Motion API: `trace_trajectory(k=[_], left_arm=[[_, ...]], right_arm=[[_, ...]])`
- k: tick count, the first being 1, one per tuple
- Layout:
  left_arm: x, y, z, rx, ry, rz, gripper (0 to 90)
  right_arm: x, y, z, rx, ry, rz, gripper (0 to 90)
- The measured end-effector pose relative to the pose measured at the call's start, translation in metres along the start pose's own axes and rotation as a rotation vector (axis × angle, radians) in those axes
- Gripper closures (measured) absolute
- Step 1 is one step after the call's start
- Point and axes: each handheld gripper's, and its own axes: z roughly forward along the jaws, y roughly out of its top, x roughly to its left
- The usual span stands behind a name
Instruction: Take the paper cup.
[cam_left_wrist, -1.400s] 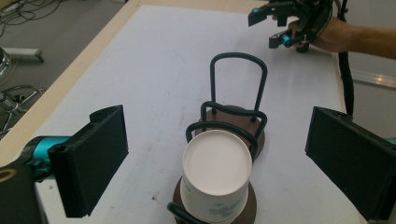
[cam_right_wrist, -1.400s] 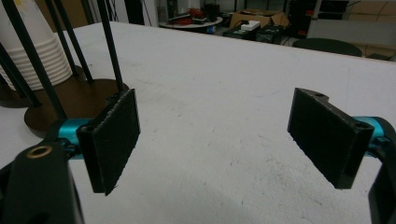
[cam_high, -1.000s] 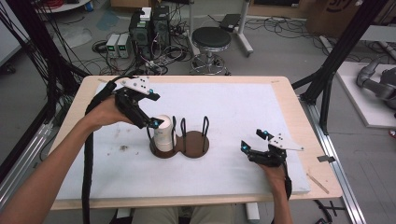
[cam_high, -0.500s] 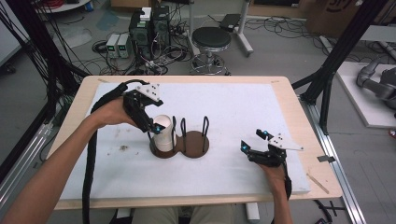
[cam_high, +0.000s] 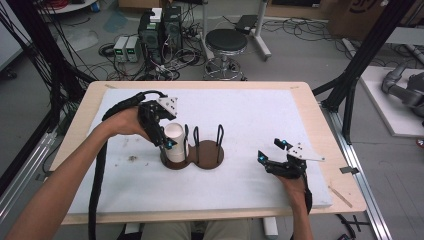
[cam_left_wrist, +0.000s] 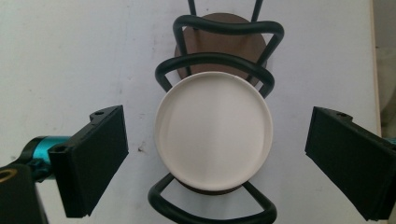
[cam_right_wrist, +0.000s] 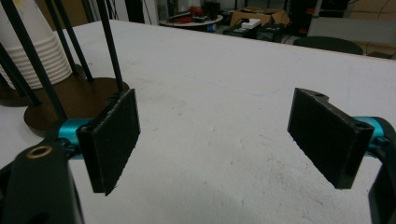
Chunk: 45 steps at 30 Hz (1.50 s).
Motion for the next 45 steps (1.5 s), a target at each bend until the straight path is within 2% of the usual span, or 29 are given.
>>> trace_trajectory(k=[4,8,9,11,12,23,24,30,31,45], left_arm=[[-0.001,0.003,0.001,0.003,0.003,0.006,5.8],[0.0,0.003,0.003,0.03,0.01,0.004,5.8],[0.001,0.003,0.003,0.042,0.01,0.004,7.2],[0.001,0.003,0.003,0.041,0.007,0.005,16.6],[0.001,0.003,0.004,0.041,0.007,0.006,17.4],[0.002,0.001,0.009,0.06,0.011,-0.004,17.9],[0.003,0.001,0.009,0.067,0.005,-0.005,21.6],[0.003,0.0,0.01,0.086,0.009,-0.014,26.4],[0.002,0.0,0.01,0.082,-0.002,-0.006,31.9],[0.003,0.001,0.009,0.084,-0.009,-0.025,32.7]], right_arm=[[0.0,0.0,0.0,-0.003,-0.001,0.001,17.2],[0.0,0.0,0.0,-0.001,0.0,0.003,17.2],[0.0,0.0,0.0,0.0,-0.001,0.004,17.2],[0.0,0.0,0.0,0.0,0.0,0.006,17.2],[0.0,0.0,0.0,0.0,0.0,0.006,17.2],[-0.001,0.0,0.0,-0.002,0.0,0.006,17.2],[0.0,0.0,0.0,0.003,0.002,0.013,17.2],[0.0,0.0,0.0,0.003,0.0,0.013,17.2],[-0.001,0.0,0.0,0.0,0.001,0.004,17.2],[-0.001,0.0,0.001,0.009,0.002,0.007,17.2]])
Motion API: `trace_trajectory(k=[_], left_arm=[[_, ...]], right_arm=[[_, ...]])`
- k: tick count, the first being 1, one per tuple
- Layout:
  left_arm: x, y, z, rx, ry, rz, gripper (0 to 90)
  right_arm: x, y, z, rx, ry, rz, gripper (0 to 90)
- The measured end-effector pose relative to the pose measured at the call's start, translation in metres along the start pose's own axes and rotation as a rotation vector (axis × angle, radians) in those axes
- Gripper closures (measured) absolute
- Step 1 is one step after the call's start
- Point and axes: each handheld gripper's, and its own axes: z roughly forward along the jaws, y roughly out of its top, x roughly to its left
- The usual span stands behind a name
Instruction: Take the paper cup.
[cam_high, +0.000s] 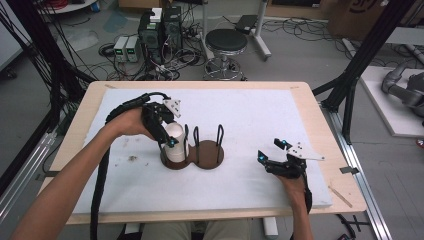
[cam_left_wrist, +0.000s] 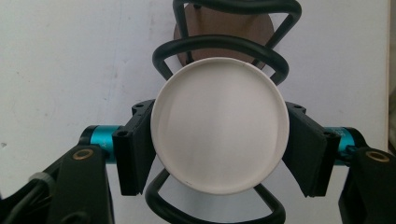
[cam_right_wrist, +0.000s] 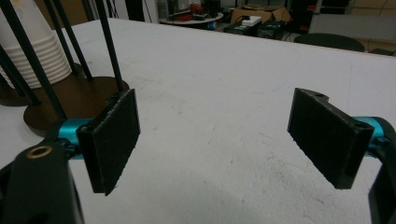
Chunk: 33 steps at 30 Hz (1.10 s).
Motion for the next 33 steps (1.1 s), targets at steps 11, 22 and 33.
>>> trace_trajectory(k=[11,22,33], left_arm=[[0.0,0.0,-0.004,-0.004,0.005,-0.007,33.6],[0.0,0.001,-0.015,-0.015,0.007,-0.024,33.7],[-0.002,0.004,-0.031,-0.044,0.037,-0.016,34.1]], right_arm=[[0.0,0.0,0.0,0.002,-0.002,-0.004,17.2],[0.0,0.0,0.0,0.004,-0.002,-0.002,17.2],[0.001,0.0,0.0,0.006,-0.001,-0.002,17.2]])
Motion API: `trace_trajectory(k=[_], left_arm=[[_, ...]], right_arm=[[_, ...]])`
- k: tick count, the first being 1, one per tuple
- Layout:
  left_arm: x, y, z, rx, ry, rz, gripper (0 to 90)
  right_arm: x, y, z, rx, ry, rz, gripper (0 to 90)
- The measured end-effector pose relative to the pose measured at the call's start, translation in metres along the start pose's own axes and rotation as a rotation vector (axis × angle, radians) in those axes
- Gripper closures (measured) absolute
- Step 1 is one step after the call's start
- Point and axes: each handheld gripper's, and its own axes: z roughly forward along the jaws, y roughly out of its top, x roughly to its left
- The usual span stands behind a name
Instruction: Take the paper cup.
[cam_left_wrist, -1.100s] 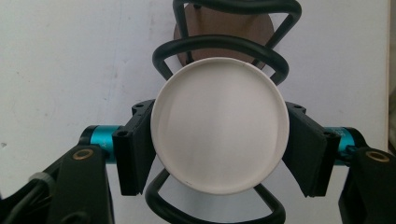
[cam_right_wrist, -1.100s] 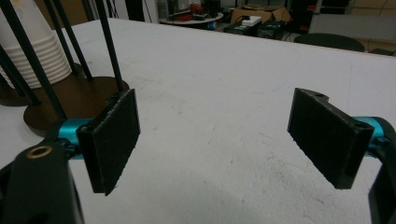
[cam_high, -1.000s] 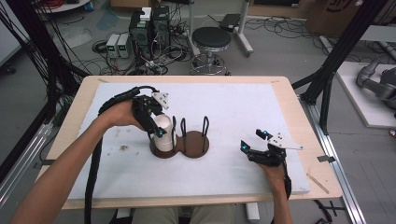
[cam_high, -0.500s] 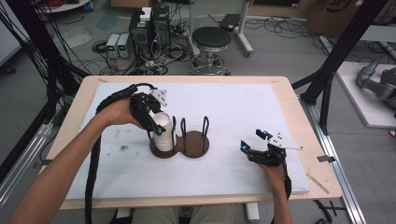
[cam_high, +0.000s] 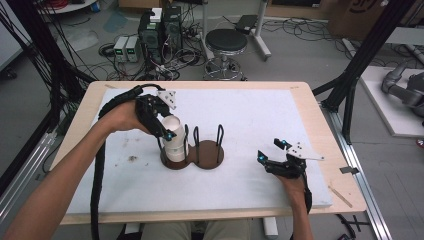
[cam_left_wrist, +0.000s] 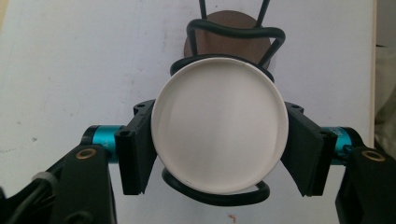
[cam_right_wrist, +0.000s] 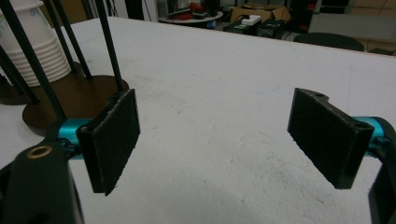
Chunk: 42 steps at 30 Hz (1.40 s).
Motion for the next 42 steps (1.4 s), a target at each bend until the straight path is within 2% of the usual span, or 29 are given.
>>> trace_trajectory(k=[5,9,14,19,24,30,33,36,42], left_arm=[[0.0,-0.001,-0.004,-0.002,-0.004,-0.023,34.2],[0.0,0.005,-0.014,-0.014,-0.01,-0.032,34.3],[-0.001,0.009,-0.02,-0.012,0.009,-0.025,34.3],[-0.001,0.014,-0.029,-0.006,0.01,-0.021,34.3],[-0.002,0.019,-0.044,-0.023,0.032,-0.011,34.2],[-0.003,0.022,-0.054,-0.036,0.05,-0.005,34.2],[-0.006,0.022,-0.059,-0.054,0.056,-0.009,34.2],[-0.006,0.022,-0.06,-0.05,0.053,-0.005,34.2],[-0.009,0.023,-0.063,-0.082,0.061,-0.023,34.1]], right_arm=[[0.0,0.0,0.0,0.001,0.0,0.0,17.2],[0.0,0.0,0.0,0.004,-0.002,0.0,17.2],[0.0,0.0,0.0,0.001,-0.001,-0.001,17.2],[0.0,0.0,0.0,0.001,-0.002,0.001,17.2],[0.0,0.0,0.001,0.003,-0.003,-0.001,17.2],[0.0,0.0,0.001,0.003,-0.002,0.001,17.2],[0.0,0.0,0.001,0.005,-0.002,-0.001,17.2],[0.0,0.0,0.001,0.006,-0.003,0.0,17.2],[0.0,0.0,0.001,0.004,-0.003,-0.007,17.2]])
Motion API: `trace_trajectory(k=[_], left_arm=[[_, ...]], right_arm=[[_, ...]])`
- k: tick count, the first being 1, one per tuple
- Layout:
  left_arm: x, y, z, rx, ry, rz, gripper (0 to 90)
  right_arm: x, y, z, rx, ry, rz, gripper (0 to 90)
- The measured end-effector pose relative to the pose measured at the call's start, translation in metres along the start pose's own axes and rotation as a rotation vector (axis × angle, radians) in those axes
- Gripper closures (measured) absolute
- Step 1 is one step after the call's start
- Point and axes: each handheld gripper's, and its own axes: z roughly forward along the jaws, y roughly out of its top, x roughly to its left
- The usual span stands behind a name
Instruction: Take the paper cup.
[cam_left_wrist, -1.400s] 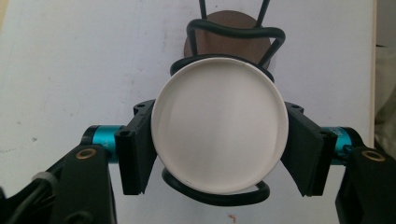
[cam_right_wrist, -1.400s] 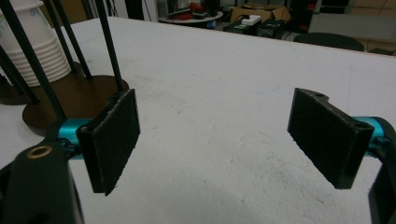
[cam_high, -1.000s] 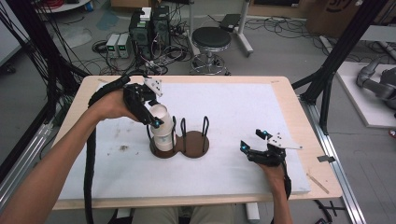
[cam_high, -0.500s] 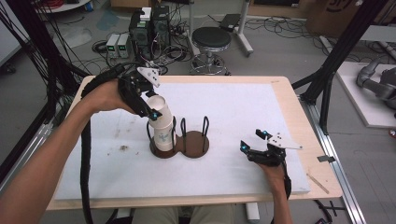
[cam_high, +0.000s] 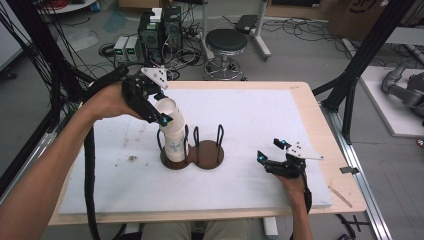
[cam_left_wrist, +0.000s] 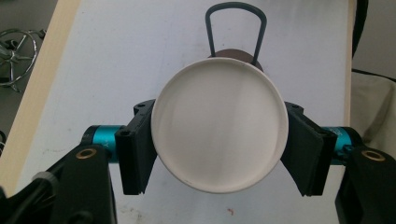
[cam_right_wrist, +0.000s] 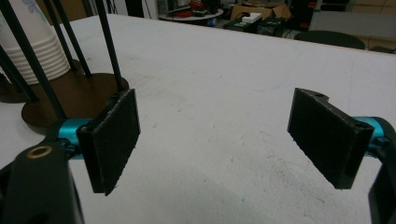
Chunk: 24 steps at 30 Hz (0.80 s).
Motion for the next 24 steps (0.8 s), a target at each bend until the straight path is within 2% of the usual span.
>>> trace_trajectory(k=[7,8,9,10,12,13,16,17,24], left_arm=[[-0.011,0.0,-0.011,-0.08,-0.006,0.0,34.2],[-0.011,0.0,-0.011,-0.08,-0.006,0.0,34.2],[-0.015,-0.002,-0.014,-0.102,-0.001,-0.003,34.2],[-0.015,-0.002,-0.014,-0.102,-0.001,-0.003,34.1],[-0.017,-0.003,-0.017,-0.123,-0.006,-0.013,34.2],[-0.018,-0.005,-0.02,-0.143,0.007,-0.025,34.1],[-0.02,-0.007,-0.021,-0.168,0.009,-0.028,34.1],[-0.023,-0.009,-0.022,-0.197,0.013,-0.036,34.1],[-0.031,-0.016,-0.024,-0.266,-0.012,-0.057,34.1]], right_arm=[[0.0,0.0,0.0,0.001,0.0,0.002,17.2],[0.0,0.0,0.0,0.001,0.0,0.002,17.2],[0.0,0.0,0.0,0.002,0.001,0.005,17.2],[0.0,0.0,0.0,0.002,0.001,0.005,17.2],[0.001,0.0,0.0,0.007,0.004,0.01,17.2],[0.001,0.0,0.0,0.007,0.003,0.01,17.2],[0.0,0.0,0.0,0.007,0.004,0.005,17.2],[0.001,0.0,0.0,0.008,0.004,0.009,17.2],[0.0,0.0,0.0,0.002,0.001,0.001,17.2]])
